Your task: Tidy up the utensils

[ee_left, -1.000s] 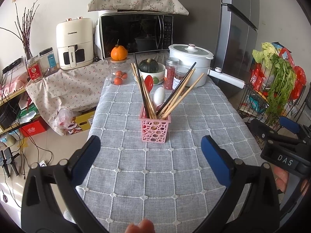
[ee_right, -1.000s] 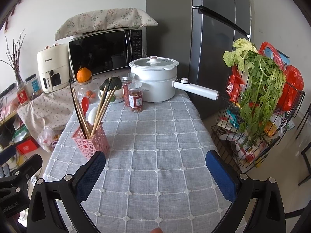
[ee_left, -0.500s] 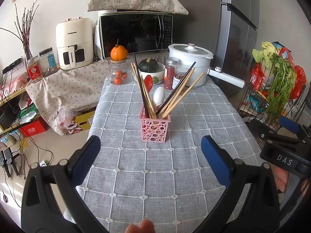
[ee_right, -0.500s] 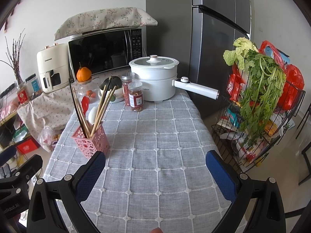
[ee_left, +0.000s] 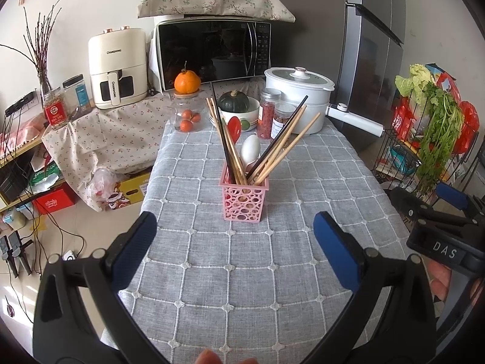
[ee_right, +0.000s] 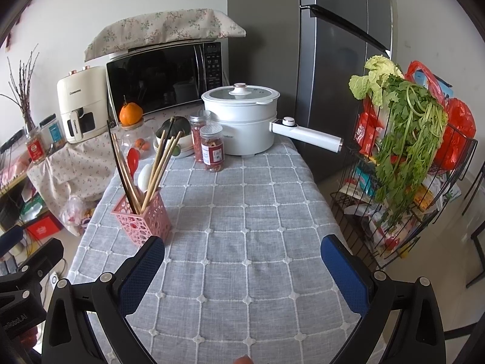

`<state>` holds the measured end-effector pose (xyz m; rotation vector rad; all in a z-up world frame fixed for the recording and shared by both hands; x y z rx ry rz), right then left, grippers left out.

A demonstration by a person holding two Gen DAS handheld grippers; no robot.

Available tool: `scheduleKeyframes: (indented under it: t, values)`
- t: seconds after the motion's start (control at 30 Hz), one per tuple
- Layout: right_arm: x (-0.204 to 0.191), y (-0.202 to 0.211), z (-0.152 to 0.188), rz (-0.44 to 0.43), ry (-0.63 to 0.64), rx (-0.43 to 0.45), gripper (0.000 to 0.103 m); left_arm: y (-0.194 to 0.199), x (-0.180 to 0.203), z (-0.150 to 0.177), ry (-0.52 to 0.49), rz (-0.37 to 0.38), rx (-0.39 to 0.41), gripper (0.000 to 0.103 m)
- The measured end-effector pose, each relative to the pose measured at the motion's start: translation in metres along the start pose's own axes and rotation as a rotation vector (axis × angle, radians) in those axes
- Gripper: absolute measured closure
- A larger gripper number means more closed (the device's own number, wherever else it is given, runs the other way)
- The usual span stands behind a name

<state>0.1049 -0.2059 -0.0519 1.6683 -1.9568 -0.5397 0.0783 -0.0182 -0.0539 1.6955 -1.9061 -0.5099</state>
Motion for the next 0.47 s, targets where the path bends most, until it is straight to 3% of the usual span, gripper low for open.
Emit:
scheduleKeyframes:
  t: [0.47]
  values:
    - [0.0004, -0.0002, -0.0006, -0.007, -0.003, -0.008, 0.0, -0.0089, 0.0058, 0.0082, 0.038, 0.031, -0.049, 0.0]
Point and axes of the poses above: each gripper's, at about its wrist camera, not at the fingertips, and y roughly against the way its jaws point, x to its right, z to its underside, the point moved 8 cm from there along -y, roughly the way its jaws point, and after that the axes turned 11 degrees about z, right-handed, at the moved point
